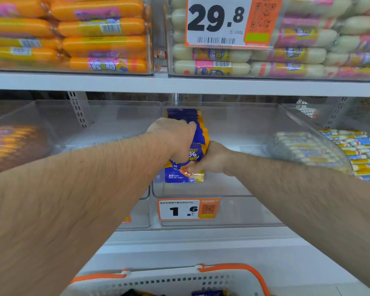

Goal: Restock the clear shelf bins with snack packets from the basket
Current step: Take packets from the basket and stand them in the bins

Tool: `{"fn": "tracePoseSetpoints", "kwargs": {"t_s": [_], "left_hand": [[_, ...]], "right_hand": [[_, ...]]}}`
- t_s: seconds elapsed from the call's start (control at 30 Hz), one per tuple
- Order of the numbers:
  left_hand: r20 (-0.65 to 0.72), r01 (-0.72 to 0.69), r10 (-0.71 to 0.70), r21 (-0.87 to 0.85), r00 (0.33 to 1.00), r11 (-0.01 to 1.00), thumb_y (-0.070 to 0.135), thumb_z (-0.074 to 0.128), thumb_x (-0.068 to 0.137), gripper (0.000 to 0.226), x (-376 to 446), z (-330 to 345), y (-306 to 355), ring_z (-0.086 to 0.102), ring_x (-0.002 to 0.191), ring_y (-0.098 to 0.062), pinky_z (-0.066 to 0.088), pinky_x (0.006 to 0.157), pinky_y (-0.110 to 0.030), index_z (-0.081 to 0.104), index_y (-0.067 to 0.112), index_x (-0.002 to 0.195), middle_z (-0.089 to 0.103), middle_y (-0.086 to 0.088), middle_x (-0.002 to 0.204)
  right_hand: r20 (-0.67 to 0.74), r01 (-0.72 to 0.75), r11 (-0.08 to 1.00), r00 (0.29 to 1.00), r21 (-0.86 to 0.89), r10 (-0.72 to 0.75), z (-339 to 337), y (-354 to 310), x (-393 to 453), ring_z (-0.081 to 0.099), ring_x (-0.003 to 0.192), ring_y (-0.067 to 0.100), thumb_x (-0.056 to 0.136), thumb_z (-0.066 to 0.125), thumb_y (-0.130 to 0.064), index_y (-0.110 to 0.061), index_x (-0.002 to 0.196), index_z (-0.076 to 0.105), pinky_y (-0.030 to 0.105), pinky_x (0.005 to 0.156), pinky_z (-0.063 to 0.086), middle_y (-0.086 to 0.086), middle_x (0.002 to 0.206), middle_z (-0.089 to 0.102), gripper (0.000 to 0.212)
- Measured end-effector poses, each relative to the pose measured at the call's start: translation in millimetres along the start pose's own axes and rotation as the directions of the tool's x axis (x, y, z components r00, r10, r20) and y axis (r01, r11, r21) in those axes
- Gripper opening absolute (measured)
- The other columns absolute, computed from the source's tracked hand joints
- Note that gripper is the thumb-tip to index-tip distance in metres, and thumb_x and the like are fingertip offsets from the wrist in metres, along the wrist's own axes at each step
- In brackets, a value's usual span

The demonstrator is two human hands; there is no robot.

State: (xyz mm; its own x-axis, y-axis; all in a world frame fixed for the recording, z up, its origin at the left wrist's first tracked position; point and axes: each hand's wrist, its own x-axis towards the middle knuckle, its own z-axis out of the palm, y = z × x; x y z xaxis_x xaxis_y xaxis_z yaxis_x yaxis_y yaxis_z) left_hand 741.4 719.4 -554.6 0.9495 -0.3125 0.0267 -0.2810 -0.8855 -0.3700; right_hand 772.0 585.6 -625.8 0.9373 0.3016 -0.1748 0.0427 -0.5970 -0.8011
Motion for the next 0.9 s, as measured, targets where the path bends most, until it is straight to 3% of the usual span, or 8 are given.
{"fn": "tracePoseSetpoints", "kwargs": {"t_s": [0.07,0.23,0.33,0.5,0.57,0.67,0.77,0.9], "left_hand": [[0.017,0.014,-0.013,-0.005,1.0,1.0,0.039,0.073,0.076,0.075,2,1,0,0.058,0.101,-0.024,0.049,0.072,-0.036,0.033,0.013,0.134,0.054,-0.004,0.116],[-0.163,0.029,-0.038,-0.059,0.986,0.998,0.045,0.071,0.076,0.074,0,-4,-2,0.055,0.108,-0.028,0.036,0.074,-0.035,0.034,0.014,0.132,0.052,-0.008,0.122],[-0.205,0.023,-0.024,-0.009,0.979,1.0,0.045,0.074,0.074,0.078,-4,-5,0,0.052,0.112,-0.029,0.039,0.078,-0.037,0.033,0.014,0.133,0.05,-0.009,0.123],[-0.105,-0.01,0.021,0.1,0.994,0.995,0.04,0.075,0.075,0.077,-1,5,2,0.055,0.109,-0.025,0.045,0.085,-0.041,0.032,0.014,0.134,0.05,-0.006,0.123],[-0.055,-0.015,0.022,0.122,0.998,0.992,0.04,0.073,0.076,0.078,0,8,2,0.053,0.111,-0.024,0.044,0.088,-0.04,0.031,0.014,0.136,0.048,-0.006,0.126],[-0.096,0.003,0.009,0.132,0.995,0.991,0.046,0.073,0.075,0.085,2,8,0,0.046,0.121,-0.026,0.042,0.097,-0.041,0.03,0.011,0.139,0.043,-0.008,0.133],[-0.1,0.035,-0.028,0.071,0.995,0.997,0.04,0.074,0.078,0.097,5,8,-1,0.047,0.126,-0.028,0.044,0.098,-0.043,0.018,0.007,0.15,0.042,-0.01,0.142],[-0.056,0.049,-0.044,0.081,0.997,0.996,0.035,0.071,0.083,0.096,8,11,0,0.048,0.127,-0.028,0.044,0.098,-0.043,0.012,0.005,0.152,0.04,-0.011,0.145]], "right_hand": [[-0.067,0.043,0.998,0.997,-0.04,-0.045,2,4,1,0.066,0.103,0.018,0.065,0.09,-0.016,-0.023,0.113,0.065,0.035,0.093,0.053,-0.002,0.111,0.071,0.055],[-0.219,0.115,0.99,0.967,-0.08,-0.13,-2,3,-3,0.06,0.086,0.015,0.074,0.085,-0.02,-0.02,0.109,0.065,0.021,0.07,0.041,-0.009,0.086,0.062,0.04],[-0.242,0.104,0.99,0.962,-0.092,-0.124,-1,1,-1,0.057,0.082,0.013,0.074,0.084,-0.022,-0.02,0.105,0.065,0.02,0.071,0.039,-0.009,0.084,0.061,0.036],[-0.16,0.061,0.998,0.985,-0.014,-0.063,8,6,4,0.066,0.103,0.02,0.061,0.091,-0.025,-0.02,0.126,0.058,0.037,0.094,0.052,-0.002,0.113,0.07,0.074],[-0.129,0.032,0.999,0.991,0.011,-0.03,10,8,5,0.067,0.099,0.019,0.055,0.091,-0.031,-0.021,0.126,0.056,0.039,0.09,0.055,-0.002,0.112,0.071,0.079],[-0.109,-0.089,0.996,0.99,-0.002,0.089,10,4,2,0.067,0.078,0.018,0.065,0.087,-0.033,-0.018,0.117,0.058,0.033,0.067,0.059,0.004,0.103,0.071,0.062],[-0.104,-0.185,0.982,0.977,0.034,0.188,8,2,1,0.067,0.081,0.022,0.076,0.083,-0.025,-0.012,0.114,0.05,0.036,0.074,0.06,0.007,0.101,0.065,0.052],[-0.069,-0.155,0.988,0.985,0.005,0.155,8,-2,-1,0.062,0.076,0.019,0.086,0.074,-0.02,-0.011,0.113,0.054,0.034,0.072,0.058,0.006,0.094,0.065,0.035]]}}
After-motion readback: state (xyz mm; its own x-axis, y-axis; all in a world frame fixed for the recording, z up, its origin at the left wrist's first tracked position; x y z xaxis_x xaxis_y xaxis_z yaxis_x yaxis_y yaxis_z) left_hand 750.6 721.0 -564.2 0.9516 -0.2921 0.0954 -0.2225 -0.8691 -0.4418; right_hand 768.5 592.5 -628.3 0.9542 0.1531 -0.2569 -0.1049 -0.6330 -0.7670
